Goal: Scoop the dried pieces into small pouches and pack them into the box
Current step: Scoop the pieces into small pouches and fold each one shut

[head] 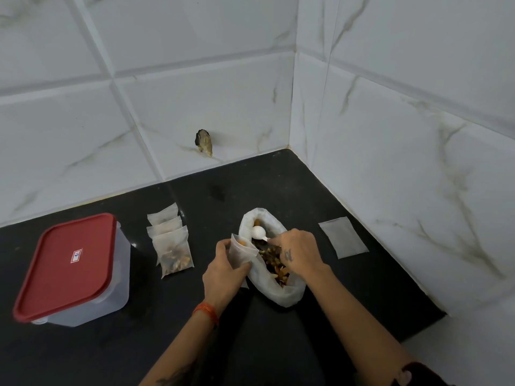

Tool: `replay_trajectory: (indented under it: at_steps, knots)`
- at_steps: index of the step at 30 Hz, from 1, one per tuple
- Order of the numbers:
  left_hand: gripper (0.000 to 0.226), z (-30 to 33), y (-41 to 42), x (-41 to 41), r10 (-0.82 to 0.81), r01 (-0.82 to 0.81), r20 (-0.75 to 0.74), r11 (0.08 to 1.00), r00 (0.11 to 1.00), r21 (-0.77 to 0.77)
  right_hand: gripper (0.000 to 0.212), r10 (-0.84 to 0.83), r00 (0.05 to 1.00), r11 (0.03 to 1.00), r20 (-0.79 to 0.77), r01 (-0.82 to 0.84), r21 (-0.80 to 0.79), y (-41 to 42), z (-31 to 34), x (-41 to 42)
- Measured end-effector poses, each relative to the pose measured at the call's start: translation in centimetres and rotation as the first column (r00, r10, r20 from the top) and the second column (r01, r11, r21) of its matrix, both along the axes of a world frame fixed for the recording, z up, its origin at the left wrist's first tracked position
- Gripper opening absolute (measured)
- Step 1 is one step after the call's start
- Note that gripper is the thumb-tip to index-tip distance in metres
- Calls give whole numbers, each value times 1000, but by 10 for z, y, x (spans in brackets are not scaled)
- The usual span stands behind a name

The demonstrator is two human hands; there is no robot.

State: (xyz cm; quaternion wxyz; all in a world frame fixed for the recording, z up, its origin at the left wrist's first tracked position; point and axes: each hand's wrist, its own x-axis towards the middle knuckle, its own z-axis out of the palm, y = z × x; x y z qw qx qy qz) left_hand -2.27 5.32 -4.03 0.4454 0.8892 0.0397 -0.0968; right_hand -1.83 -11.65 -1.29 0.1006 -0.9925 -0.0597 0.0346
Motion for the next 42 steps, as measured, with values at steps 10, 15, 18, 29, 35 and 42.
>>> replay_trajectory:
  at_steps: [10, 15, 18, 29, 35, 42]
  knots:
    - [60, -1, 1, -2, 13, -13, 13, 1000, 1000, 17, 33, -85, 988, 995, 126, 77, 64, -1, -2, 0]
    - [61, -1, 2, -3, 18, -18, 14, 1000, 1000, 12, 36, -42, 996, 998, 74, 38, 52, -3, -3, -1]
    - [61, -1, 2, -3, 15, -15, 12, 1000, 1000, 19, 31, -93, 990, 994, 103, 86, 67, -12, 5, 1]
    - [61, 1, 2, -4, 3, -3, 10, 1000, 1000, 15, 35, -68, 997, 996, 44, 65, 58, -2, -1, -1]
    - [61, 1, 2, -3, 6, -6, -3, 1000, 1000, 16, 33, -143, 981, 982, 128, 124, 145, -12, 7, -2]
    - [63, 1, 2, -4, 7, -7, -1, 1000, 1000, 24, 34, -49, 999, 992, 16, 47, 114, 0, -11, -3]
